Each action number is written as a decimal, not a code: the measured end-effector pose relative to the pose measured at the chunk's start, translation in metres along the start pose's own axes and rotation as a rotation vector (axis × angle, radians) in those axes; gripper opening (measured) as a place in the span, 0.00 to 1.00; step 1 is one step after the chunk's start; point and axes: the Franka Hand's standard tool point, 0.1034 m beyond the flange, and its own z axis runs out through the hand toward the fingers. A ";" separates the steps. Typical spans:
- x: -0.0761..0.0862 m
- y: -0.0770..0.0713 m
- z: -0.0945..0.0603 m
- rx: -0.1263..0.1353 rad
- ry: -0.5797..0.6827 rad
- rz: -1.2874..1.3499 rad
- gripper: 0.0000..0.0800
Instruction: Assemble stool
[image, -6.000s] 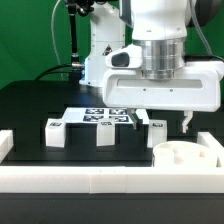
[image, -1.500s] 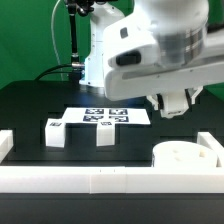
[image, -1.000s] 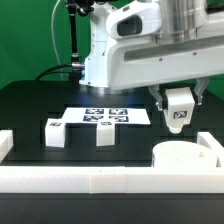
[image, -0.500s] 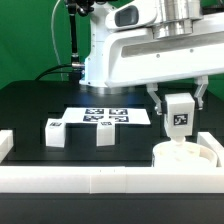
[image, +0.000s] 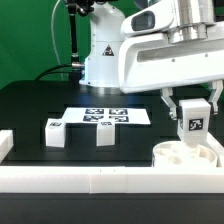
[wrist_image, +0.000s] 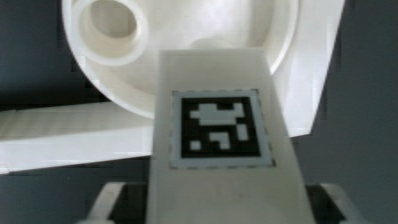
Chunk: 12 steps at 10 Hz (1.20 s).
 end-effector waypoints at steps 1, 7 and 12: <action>0.000 0.000 0.000 0.000 0.000 0.000 0.42; 0.015 -0.012 0.002 -0.007 -0.017 -0.144 0.42; 0.012 -0.017 0.008 -0.008 -0.017 -0.165 0.42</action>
Offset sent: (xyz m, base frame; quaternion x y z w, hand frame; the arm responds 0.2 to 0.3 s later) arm 0.0217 -0.0014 -0.0002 -0.0531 -0.0004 -0.1602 0.9857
